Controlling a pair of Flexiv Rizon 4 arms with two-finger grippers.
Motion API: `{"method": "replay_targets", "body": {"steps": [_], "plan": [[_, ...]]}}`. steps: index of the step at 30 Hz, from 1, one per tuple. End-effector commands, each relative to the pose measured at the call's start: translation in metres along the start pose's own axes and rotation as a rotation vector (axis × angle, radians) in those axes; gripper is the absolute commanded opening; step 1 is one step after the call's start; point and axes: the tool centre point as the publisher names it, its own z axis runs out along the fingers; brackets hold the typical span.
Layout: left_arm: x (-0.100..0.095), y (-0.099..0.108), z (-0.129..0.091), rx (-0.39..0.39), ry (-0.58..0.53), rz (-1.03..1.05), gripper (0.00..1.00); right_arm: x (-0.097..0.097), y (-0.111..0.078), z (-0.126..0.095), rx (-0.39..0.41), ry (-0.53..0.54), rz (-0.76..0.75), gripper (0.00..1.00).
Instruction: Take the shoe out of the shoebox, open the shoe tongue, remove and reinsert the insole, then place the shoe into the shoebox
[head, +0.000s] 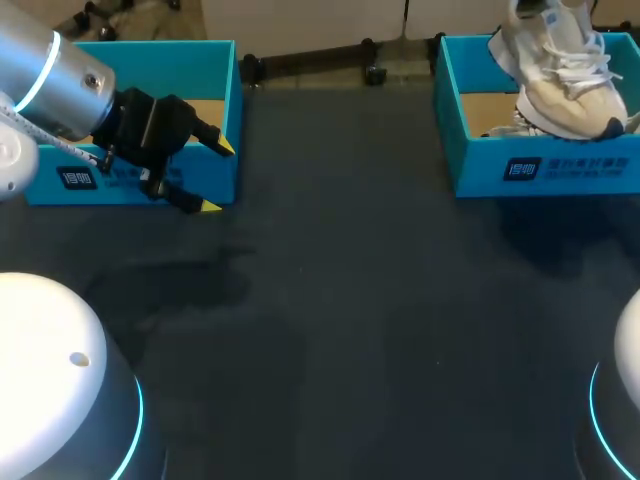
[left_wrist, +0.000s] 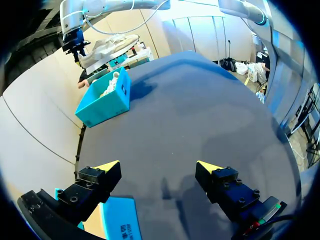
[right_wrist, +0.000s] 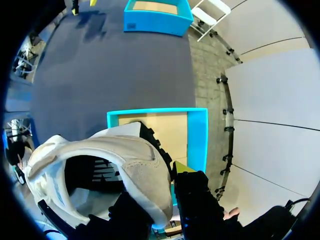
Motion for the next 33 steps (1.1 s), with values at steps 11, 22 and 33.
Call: {"method": "replay_targets", "body": {"steps": [11,22,33], "plan": [[0.001,0.0,0.0,-0.003,0.0,0.0,1.0,-0.05,-0.067,0.033,0.081,-0.014,-0.033,0.0],[0.001,0.0,0.0,-0.003,0.0,0.0,1.0,-0.089,-0.136,0.066,0.15,-0.022,0.072,0.0],[0.001,0.0,0.0,-0.003,0.0,0.0,1.0,-0.109,-0.168,0.079,0.172,-0.026,0.344,0.0]]}}
